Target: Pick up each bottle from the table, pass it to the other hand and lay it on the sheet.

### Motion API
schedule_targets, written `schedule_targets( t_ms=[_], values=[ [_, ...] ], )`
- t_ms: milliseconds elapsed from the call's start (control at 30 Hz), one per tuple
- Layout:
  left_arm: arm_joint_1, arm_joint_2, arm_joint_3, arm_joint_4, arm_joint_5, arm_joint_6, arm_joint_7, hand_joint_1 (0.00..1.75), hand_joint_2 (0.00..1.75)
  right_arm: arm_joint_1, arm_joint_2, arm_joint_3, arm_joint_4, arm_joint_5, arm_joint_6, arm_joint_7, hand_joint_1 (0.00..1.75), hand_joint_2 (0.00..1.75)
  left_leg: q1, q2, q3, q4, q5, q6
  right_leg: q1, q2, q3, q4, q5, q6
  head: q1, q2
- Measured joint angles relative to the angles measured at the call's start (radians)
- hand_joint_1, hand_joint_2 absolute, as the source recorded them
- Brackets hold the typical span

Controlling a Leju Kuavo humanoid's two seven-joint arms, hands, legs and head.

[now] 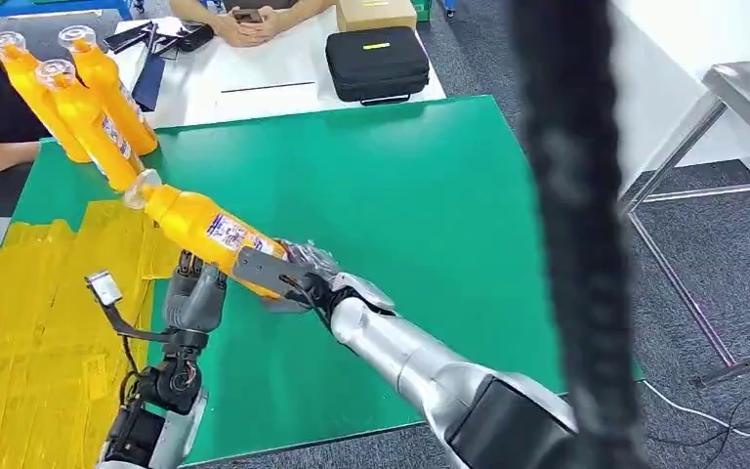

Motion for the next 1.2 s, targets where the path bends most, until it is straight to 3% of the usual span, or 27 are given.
schedule_targets(
  t_ms=[367, 667, 700, 733, 933, 1067, 1200],
  values=[
    [0.006, 0.004, 0.003, -0.008, -0.178, 0.197, -0.057, 0.00, 1.75, 0.009, -0.001, 0.236, -0.057, -0.090, -0.013, 0.049, 1.75, 1.75, 0.000, 0.000, 0.000, 0.000, 0.000, 0.000, 0.000, 0.000, 0.000, 0.000, 0.000, 0.000, 0.000, 0.000],
    [0.037, 0.013, 0.026, -0.017, -0.189, 0.211, -0.058, 0.00, 1.75, 0.005, -0.005, 0.327, -0.079, -0.102, -0.011, 0.073, 1.75, 1.75, 0.000, 0.000, 0.000, 0.000, 0.000, 0.000, 0.000, 0.000, 0.000, 0.000, 0.000, 0.000, 0.000, 0.000],
    [0.039, 0.013, 0.029, -0.017, -0.185, 0.204, -0.058, 1.64, 1.75, 0.005, -0.005, 0.334, -0.079, -0.103, -0.010, 0.075, 1.75, 1.75, 0.000, 0.000, 0.000, 0.000, 0.000, 0.000, 0.000, 0.000, -0.001, 0.000, 0.000, 0.000, 0.000, 0.000],
    [0.041, 0.013, 0.032, -0.017, -0.177, 0.190, -0.057, 1.75, 1.75, 0.006, -0.006, 0.342, -0.079, -0.105, -0.010, 0.078, 1.75, 1.75, 0.000, 0.000, 0.000, 0.000, 0.000, 0.000, 0.000, 0.000, -0.001, 0.000, 0.000, 0.000, 0.000, 0.000],
    [0.056, 0.013, 0.053, -0.010, -0.026, 0.008, -0.026, 1.75, 1.75, 0.006, -0.006, 0.375, -0.079, -0.114, -0.009, 0.071, 1.75, 1.75, 0.000, 0.000, 0.000, 0.000, 0.000, 0.000, 0.000, 0.000, -0.001, 0.000, 0.000, 0.000, 0.000, 0.000],
    [0.062, 0.013, 0.076, 0.008, 0.151, -0.177, 0.059, 1.75, 1.75, 0.007, -0.006, 0.392, -0.079, -0.116, -0.007, 0.060, 1.75, 1.75, 0.000, 0.001, 0.000, 0.000, 0.000, 0.000, 0.000, 0.001, -0.001, 0.000, 0.000, 0.000, 0.000, 0.000],
    [0.074, 0.014, 0.089, 0.021, 0.285, -0.251, 0.128, 1.75, 1.75, 0.008, -0.003, 0.412, -0.079, -0.117, -0.003, 0.058, 1.75, 1.75, 0.000, 0.003, 0.000, 0.000, 0.000, 0.000, 0.000, 0.001, -0.002, 0.000, 0.000, 0.000, 0.000, 0.000]
  ],
)
